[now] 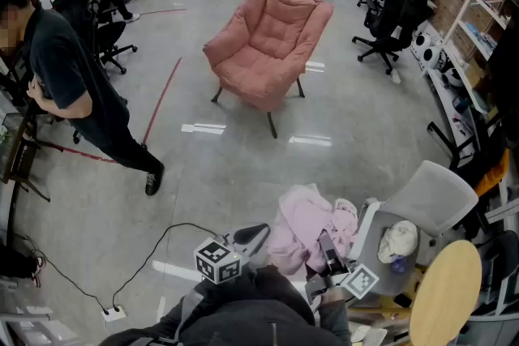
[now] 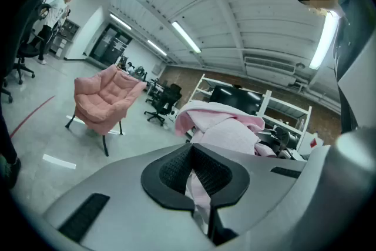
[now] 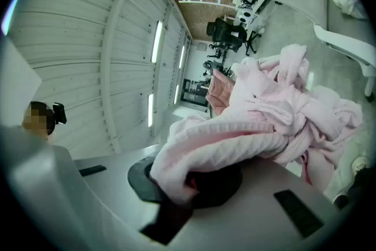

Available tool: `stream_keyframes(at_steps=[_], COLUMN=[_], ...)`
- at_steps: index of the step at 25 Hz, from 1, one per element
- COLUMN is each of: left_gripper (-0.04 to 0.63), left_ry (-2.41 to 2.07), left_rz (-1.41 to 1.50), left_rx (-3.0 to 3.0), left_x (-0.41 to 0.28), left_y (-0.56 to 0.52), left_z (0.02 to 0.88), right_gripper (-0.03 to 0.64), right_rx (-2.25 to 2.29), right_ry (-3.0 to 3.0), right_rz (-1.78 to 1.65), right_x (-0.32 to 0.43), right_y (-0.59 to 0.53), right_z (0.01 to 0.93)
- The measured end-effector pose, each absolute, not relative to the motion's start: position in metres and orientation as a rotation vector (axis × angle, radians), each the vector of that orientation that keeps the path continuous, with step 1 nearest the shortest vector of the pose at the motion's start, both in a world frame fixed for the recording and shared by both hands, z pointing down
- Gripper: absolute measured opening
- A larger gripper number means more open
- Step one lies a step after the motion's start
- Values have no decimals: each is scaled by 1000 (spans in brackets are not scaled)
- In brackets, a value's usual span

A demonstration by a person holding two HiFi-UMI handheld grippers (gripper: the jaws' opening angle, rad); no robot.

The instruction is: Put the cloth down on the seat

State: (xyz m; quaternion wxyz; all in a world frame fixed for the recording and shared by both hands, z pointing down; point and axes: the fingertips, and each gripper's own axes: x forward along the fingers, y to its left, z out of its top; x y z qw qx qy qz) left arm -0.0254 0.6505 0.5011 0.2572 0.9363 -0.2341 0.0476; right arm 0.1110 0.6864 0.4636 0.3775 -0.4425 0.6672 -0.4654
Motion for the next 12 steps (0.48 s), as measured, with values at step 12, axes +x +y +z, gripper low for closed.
stream_keyframes(at_steps=[12], left_gripper=[9], left_ry=[-750], left_rz=[94], left_rx=[2558], left_x=[11], left_y=[634], left_z=[505], right_gripper=[40], right_rx=[-1062], right_ry=[1745], right_rz=[-1223], right_x=[152], right_y=[665], right_z=[481])
